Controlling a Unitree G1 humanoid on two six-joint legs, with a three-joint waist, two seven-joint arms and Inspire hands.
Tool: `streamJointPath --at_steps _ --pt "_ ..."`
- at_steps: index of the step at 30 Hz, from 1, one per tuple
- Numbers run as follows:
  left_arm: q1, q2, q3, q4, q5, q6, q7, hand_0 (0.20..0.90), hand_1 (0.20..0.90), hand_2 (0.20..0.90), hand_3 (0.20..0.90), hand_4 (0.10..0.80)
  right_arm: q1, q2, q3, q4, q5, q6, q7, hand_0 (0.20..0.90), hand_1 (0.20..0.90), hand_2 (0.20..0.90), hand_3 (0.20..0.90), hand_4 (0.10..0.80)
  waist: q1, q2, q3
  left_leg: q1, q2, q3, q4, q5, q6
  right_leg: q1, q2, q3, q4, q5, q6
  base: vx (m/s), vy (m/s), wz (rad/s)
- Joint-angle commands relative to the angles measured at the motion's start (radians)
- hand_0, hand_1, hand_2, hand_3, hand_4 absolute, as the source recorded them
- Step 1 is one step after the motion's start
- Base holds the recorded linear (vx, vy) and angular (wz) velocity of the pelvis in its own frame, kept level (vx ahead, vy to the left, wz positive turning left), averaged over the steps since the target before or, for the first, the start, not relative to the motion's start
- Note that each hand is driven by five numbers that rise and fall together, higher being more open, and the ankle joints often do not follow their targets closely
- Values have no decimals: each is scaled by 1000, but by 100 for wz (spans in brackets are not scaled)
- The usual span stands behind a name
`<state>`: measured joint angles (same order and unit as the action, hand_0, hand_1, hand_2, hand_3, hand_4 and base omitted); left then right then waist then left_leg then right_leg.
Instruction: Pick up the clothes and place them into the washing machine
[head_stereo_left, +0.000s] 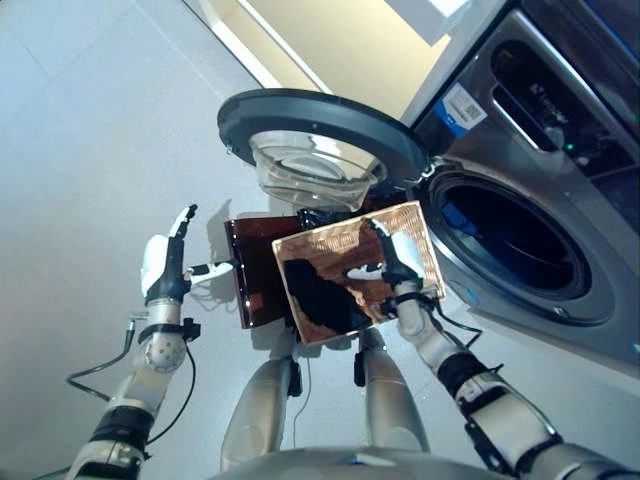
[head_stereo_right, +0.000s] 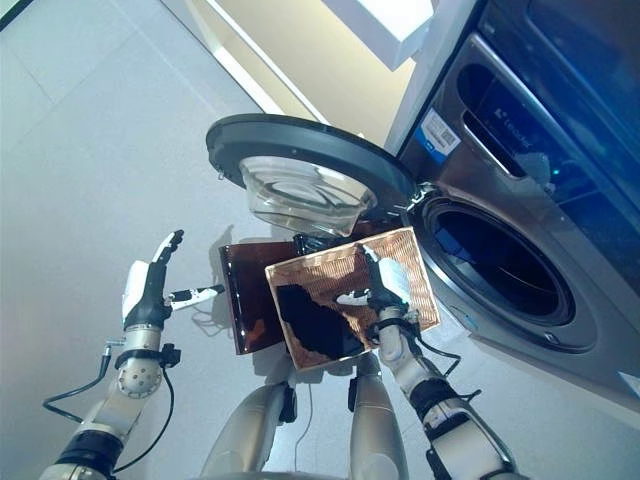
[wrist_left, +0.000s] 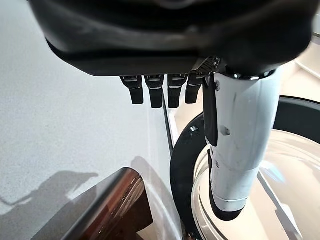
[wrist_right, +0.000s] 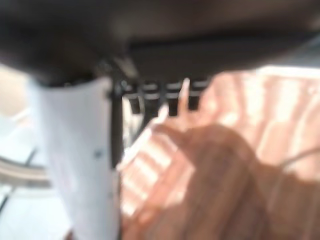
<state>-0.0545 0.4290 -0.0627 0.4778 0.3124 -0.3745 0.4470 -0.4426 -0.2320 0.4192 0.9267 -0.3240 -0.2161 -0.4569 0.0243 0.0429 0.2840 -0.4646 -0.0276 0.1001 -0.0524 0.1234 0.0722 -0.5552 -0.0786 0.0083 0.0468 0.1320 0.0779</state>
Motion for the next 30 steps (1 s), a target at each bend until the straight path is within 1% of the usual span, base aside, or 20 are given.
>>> streamJointPath --at_steps 1,6,9,14,20,30 --pt "-2 35 10 -89 -38 -42 72 900 900 900 900 800 -31 33 63 -30 12 -39 -13 900 900 900 900 800 18 -11 -45 -77 -35 -18 123 -97 -45 -46 13 -37 7 -2 -16 0 0 0" --pt "-8 37 -5 -84 -40 -36 82 900 900 900 900 800 -61 58 112 0 -29 -21 -20 900 900 900 900 800 25 -8 -30 -92 -38 -19 133 -96 -44 -60 11 -37 16 0 -15 0 0 0" --pt "-16 37 -18 -87 -50 -34 92 900 900 900 900 800 -75 70 147 2 -64 -11 -17 900 900 900 900 800 27 -13 -10 -104 -40 -22 137 -92 -45 -74 8 -39 23 3 -15 -27 8 6" --pt "-21 40 -20 -103 -55 -30 105 900 900 900 900 800 -81 85 164 26 -79 -1 -25 900 900 900 900 800 30 -19 10 -127 -42 -26 146 -88 -46 -90 7 -44 23 10 -14 -34 15 5" --pt "-36 48 -18 -114 -56 -18 136 900 900 900 900 800 -98 89 182 25 -112 22 -47 900 900 900 900 800 27 -36 42 -157 -40 -29 150 -78 -50 -112 3 -55 20 22 -11 -42 11 4" --pt "-61 51 -9 -140 -62 -2 164 900 900 900 900 800 -127 116 206 111 -179 78 -63 900 900 900 900 800 25 -42 89 -200 -43 -36 162 -67 -53 -146 -4 -65 22 38 -8 -44 17 4"
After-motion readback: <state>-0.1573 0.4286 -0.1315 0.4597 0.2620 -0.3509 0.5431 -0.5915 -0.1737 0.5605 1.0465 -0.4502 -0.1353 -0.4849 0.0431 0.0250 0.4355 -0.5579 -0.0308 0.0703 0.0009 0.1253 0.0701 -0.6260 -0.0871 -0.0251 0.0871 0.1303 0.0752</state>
